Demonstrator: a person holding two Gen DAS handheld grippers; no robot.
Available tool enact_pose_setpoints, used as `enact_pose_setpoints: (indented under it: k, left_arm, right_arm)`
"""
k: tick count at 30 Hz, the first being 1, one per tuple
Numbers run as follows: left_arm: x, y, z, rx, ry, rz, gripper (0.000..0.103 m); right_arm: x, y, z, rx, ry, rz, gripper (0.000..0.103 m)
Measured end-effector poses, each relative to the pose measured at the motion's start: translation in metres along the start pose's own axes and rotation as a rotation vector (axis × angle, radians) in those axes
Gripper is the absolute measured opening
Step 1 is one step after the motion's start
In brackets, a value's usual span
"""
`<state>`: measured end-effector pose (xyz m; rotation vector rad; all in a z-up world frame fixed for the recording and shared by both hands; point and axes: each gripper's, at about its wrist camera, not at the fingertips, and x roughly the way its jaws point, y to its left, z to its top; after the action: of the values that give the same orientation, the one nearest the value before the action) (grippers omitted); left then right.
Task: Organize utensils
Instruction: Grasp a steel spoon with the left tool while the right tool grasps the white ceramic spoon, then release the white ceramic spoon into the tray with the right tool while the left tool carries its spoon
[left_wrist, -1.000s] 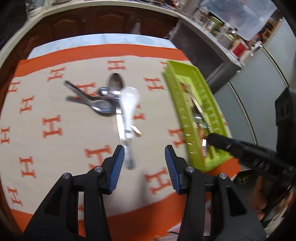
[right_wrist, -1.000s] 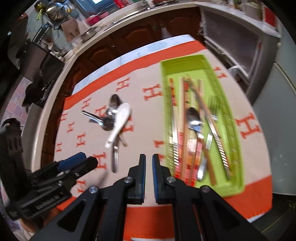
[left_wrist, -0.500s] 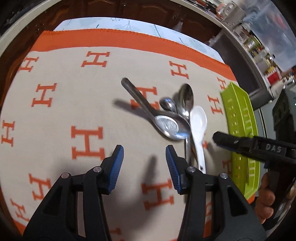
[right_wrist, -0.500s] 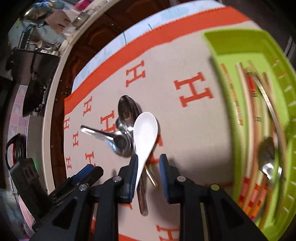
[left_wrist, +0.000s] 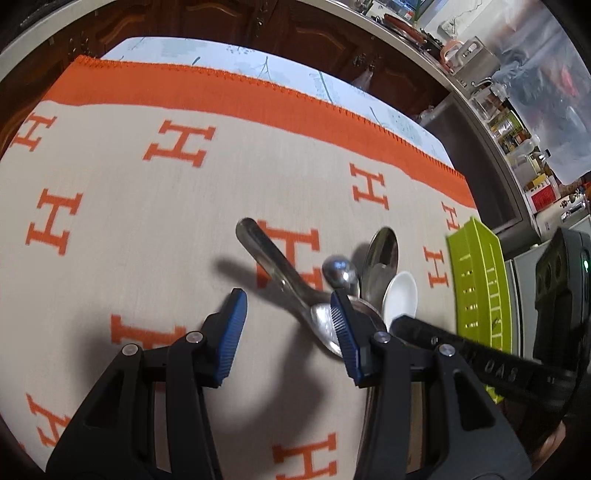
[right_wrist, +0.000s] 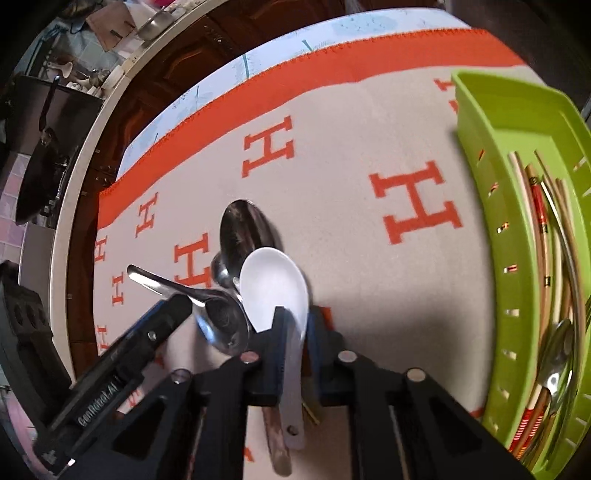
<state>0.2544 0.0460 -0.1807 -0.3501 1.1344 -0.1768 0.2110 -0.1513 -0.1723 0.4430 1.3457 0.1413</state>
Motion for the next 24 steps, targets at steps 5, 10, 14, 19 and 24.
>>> enact_pose_setpoints:
  k: [5, 10, 14, 19, 24]
  left_arm:
    - [0.005, -0.006, 0.003, 0.021, -0.04, 0.024, 0.042]
    - [0.01, -0.012, 0.002, 0.038, -0.058, 0.014, 0.015]
    - [0.013, -0.015, 0.0, 0.032, -0.05, -0.036, 0.004]
    - [0.001, -0.022, -0.001, 0.04, -0.052, -0.053, 0.002]
    - [-0.023, -0.027, -0.008, 0.078, -0.038, -0.046, 0.002]
  right_arm:
    - [-0.003, -0.008, -0.004, 0.009, -0.02, 0.024, 0.005]
    - [-0.005, -0.018, -0.009, 0.049, -0.021, 0.065, 0.003]
    - [-0.006, -0.022, -0.012, 0.074, -0.021, 0.09, 0.002]
    - [-0.013, -0.027, -0.019, 0.085, -0.035, 0.085, 0.002]
    - [-0.02, -0.037, -0.025, 0.11, -0.046, 0.1, 0.002]
